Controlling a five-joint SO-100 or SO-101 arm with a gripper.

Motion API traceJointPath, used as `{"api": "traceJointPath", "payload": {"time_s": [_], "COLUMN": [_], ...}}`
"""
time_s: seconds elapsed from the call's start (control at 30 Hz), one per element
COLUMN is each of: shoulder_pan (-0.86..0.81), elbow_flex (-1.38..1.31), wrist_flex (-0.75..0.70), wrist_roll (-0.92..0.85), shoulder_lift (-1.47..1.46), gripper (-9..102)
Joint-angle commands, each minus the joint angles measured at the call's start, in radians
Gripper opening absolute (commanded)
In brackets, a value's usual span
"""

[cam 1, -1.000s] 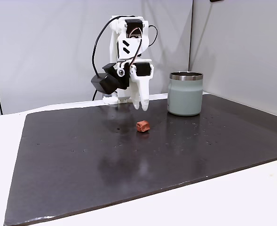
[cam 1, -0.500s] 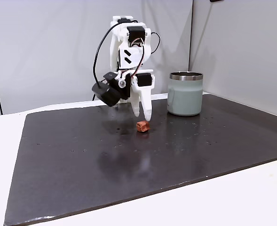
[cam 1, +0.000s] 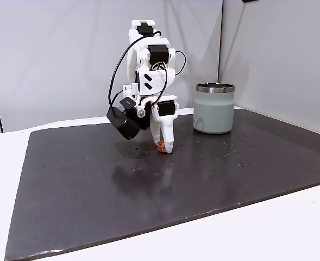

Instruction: Grasp a cube and put it in the cup.

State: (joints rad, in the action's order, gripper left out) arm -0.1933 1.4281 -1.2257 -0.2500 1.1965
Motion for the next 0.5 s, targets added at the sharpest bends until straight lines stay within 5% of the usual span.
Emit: {"api": "traceJointPath", "payload": {"time_s": [0.0, 0.47], "shoulder_pan": [0.005, -0.006], "elbow_flex": [-0.051, -0.055], "wrist_flex": [0.028, 0.028], "wrist_roll": [-0.009, -0.009], "shoulder_lift": [0.000, 0.005], "gripper": [23, 3]}}
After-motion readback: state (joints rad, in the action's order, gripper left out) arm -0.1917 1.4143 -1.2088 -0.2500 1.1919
